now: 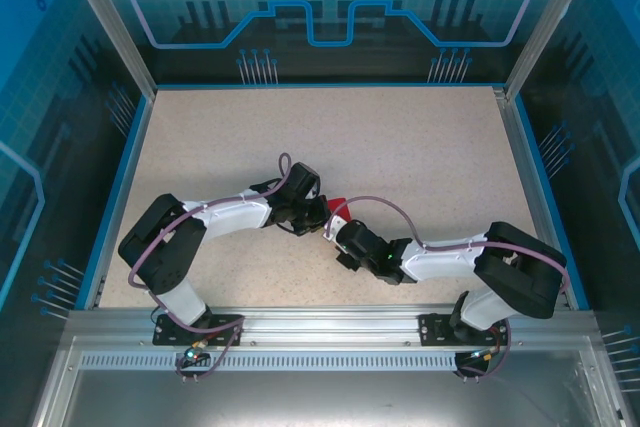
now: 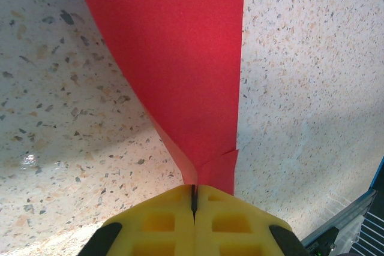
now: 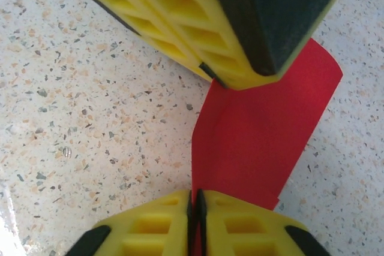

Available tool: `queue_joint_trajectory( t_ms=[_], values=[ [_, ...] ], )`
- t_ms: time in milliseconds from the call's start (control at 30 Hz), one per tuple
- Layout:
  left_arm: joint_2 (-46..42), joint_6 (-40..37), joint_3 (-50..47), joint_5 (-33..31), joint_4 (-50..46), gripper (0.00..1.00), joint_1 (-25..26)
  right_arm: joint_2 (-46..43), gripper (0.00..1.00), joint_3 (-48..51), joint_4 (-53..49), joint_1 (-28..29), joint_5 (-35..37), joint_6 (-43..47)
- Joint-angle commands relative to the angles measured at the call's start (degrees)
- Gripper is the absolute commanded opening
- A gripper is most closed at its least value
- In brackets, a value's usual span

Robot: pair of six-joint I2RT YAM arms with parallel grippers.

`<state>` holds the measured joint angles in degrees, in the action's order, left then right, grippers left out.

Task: Fold a paper plane with a square sheet of paper (pick it up from the middle)
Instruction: Fold the wing for the fifth time at the center of the table.

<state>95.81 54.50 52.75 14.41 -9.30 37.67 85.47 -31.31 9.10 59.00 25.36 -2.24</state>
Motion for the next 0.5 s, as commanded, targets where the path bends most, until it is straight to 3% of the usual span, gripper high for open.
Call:
queue_joint_trajectory(
  t_ms=[0,167,333,467],
  values=[
    [0.0,0.0,1.3,0.6,-1.6,0.05,0.4,1.2,0.06,-0.9,0.9,0.7,1.8,-2.9],
    [-1.4,-0.4,1.4,-0.1,-1.9,0.11,0.3,1.0,0.00,-0.2,1.8,-0.5,-0.6,-6.1],
    [-5.5,-0.8,1.6,-4.0,-5.1,0.36,0.0,-0.8,0.00,1.7,4.7,-4.5,-9.7,-10.4],
    [-10.3,-0.8,0.6,-7.3,-6.2,0.46,-0.4,-2.8,0.00,4.8,10.9,-8.8,-19.7,-14.6]
  ],
)
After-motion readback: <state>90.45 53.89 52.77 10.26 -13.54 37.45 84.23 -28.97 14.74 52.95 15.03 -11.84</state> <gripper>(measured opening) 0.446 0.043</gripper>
